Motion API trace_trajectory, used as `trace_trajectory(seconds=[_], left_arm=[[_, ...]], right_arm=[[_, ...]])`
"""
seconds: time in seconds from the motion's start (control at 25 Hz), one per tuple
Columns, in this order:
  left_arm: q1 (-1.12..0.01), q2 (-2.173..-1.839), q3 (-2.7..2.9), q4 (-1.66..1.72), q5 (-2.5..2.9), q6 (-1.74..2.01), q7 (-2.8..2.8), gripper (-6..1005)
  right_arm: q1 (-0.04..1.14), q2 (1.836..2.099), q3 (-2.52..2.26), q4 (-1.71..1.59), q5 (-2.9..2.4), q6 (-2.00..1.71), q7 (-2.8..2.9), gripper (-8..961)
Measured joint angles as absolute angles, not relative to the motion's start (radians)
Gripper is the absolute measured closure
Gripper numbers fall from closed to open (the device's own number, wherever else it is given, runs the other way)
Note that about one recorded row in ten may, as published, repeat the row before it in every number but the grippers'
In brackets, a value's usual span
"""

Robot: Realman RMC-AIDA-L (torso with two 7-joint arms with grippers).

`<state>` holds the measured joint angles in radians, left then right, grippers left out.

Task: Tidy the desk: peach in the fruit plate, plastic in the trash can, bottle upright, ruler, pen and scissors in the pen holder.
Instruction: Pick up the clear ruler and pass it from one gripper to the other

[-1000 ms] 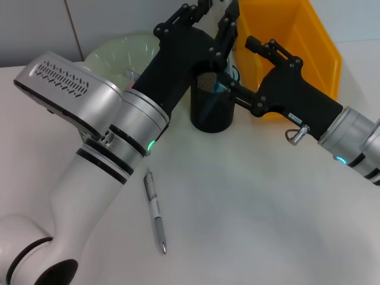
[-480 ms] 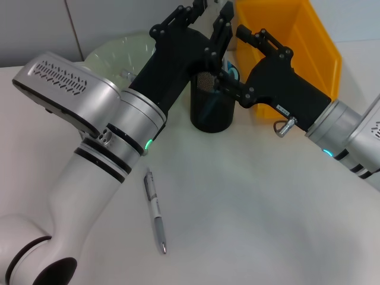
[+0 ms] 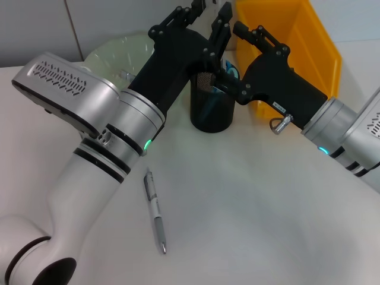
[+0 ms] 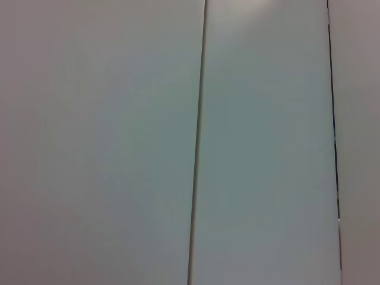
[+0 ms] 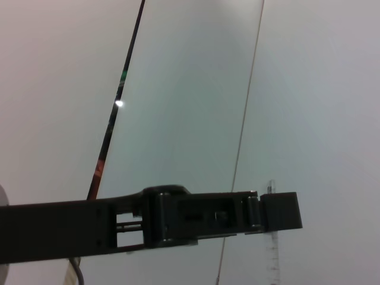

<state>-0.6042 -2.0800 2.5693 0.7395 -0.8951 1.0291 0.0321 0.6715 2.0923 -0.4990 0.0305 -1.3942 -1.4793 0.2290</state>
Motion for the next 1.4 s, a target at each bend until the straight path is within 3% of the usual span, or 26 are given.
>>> trace_trajectory(seconds=[0.52, 0.64, 1.4], left_arm=[[-0.603, -2.08, 2.572, 0.737, -0.894, 1.029, 0.032, 581], [-0.603, -2.08, 2.573, 0.735, -0.894, 1.029, 0.032, 580], [-0.604, -2.08, 2.585, 0.738, -0.902, 1.029, 0.032, 575]], right_arm=[[0.678, 2.092, -0.5, 0.04, -1.399, -1.477, 0.227, 321], [0.68, 2.092, -0.5, 0.041, -1.399, -1.477, 0.219, 566], [0.691, 2.092, -0.498, 0.045, -1.397, -1.469, 0.211, 719]])
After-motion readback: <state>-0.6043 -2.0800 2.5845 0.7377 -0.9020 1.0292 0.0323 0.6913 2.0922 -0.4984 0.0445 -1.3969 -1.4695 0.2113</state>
